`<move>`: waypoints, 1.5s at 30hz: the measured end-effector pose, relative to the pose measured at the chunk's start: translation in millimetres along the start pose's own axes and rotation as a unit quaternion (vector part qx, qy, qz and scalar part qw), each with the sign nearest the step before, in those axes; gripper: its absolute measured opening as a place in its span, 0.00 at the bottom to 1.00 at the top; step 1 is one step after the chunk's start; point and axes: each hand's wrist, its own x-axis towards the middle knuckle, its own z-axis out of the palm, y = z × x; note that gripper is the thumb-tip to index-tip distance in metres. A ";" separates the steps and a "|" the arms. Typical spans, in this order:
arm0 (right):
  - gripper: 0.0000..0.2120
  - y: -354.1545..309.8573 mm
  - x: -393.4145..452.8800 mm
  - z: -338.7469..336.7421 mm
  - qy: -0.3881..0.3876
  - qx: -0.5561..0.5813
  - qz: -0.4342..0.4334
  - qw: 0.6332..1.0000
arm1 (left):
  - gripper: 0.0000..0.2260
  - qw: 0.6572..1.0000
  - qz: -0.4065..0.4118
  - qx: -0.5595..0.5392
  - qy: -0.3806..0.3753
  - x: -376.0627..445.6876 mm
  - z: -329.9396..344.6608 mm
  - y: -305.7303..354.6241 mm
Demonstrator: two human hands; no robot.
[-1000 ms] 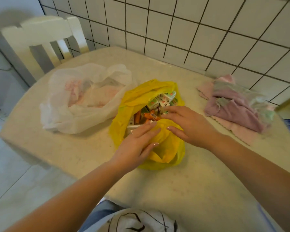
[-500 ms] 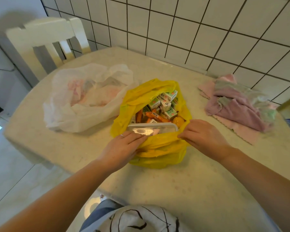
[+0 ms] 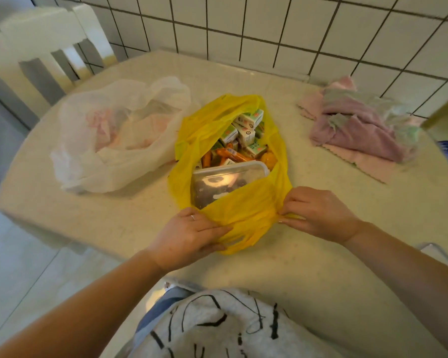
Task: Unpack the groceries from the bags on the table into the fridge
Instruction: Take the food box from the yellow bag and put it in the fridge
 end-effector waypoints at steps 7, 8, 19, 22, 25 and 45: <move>0.19 -8.5 32.9 0.6 0.011 -0.011 0.069 0.997 | 0.16 0.991 -0.124 -0.040 0.021 15.7 -9.6 5.0; 0.19 -8.9 36.0 0.6 0.002 -0.020 0.069 0.997 | 0.16 0.988 -0.152 -0.020 0.022 18.0 -9.7 3.7; 0.14 -23.6 14.2 5.2 -0.026 -0.022 0.047 0.998 | 0.13 0.993 -0.114 -0.006 -0.018 0.6 0.1 10.5; 0.13 -22.0 16.5 0.1 -0.028 -0.015 0.050 0.998 | 0.16 0.992 -0.119 -0.027 -0.015 4.9 -3.9 9.1; 0.11 -11.9 40.4 -13.9 0.035 0.014 0.072 0.997 | 0.17 0.988 -0.148 -0.028 0.028 21.9 -18.0 -1.2; 0.14 142.7 193.2 31.3 -0.122 -0.147 0.069 0.979 | 0.26 0.942 -0.206 0.169 -0.206 151.0 16.9 -135.1</move>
